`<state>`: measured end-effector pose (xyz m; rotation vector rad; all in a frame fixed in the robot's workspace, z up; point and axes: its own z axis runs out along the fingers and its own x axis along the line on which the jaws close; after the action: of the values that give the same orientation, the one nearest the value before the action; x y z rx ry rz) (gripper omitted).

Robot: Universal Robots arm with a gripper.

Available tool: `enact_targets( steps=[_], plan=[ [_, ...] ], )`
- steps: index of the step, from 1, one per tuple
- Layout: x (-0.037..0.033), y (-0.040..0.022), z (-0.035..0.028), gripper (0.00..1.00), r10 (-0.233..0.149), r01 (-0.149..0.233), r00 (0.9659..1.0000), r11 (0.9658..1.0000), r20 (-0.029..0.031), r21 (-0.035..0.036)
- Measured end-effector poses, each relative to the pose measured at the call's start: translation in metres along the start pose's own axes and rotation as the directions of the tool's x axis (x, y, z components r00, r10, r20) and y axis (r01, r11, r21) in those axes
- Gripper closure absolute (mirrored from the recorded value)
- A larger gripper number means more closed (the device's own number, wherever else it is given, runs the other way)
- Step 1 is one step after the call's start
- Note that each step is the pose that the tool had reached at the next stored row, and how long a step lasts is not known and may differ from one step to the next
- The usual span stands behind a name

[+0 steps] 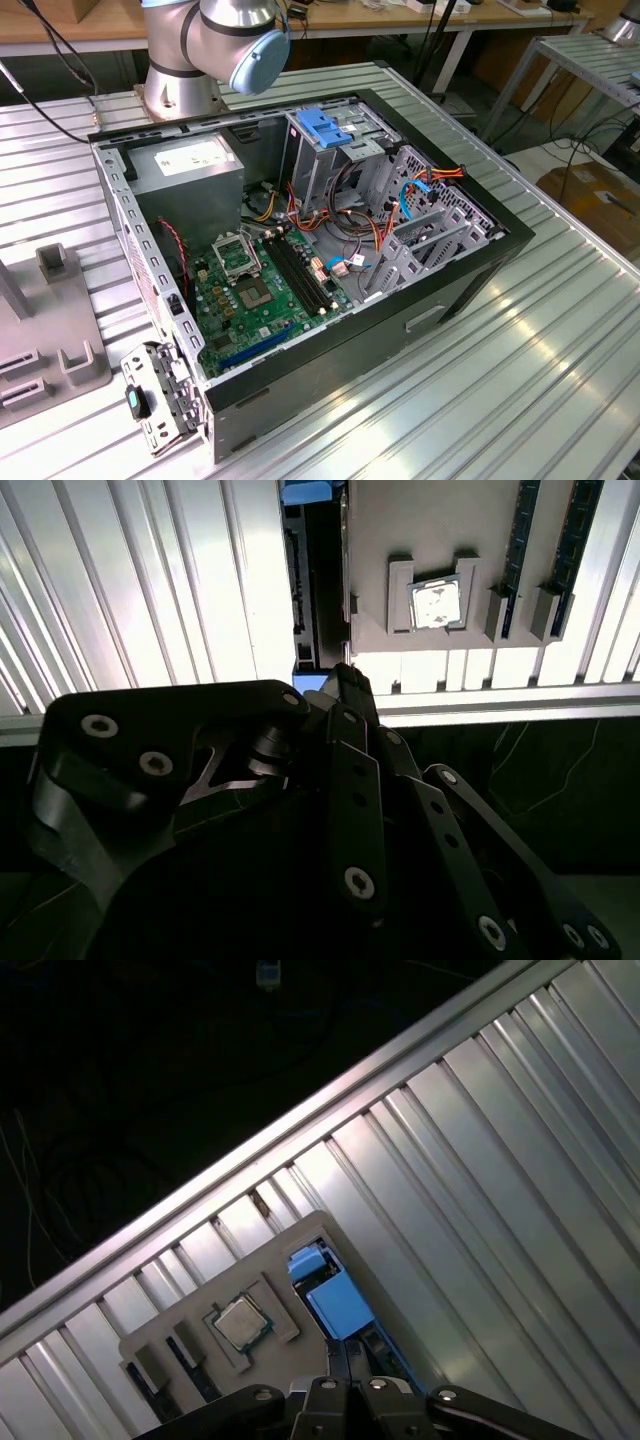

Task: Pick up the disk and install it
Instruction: 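Pick up the disk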

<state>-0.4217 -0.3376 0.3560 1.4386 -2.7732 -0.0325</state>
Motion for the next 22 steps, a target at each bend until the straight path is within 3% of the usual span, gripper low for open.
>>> enact_targets(
  steps=[22],
  plan=[
    [0.0, 0.0, 0.0, 0.89, -0.017, 0.017, 0.9998, 0.9998, -0.0004, 0.0001]
  ],
)
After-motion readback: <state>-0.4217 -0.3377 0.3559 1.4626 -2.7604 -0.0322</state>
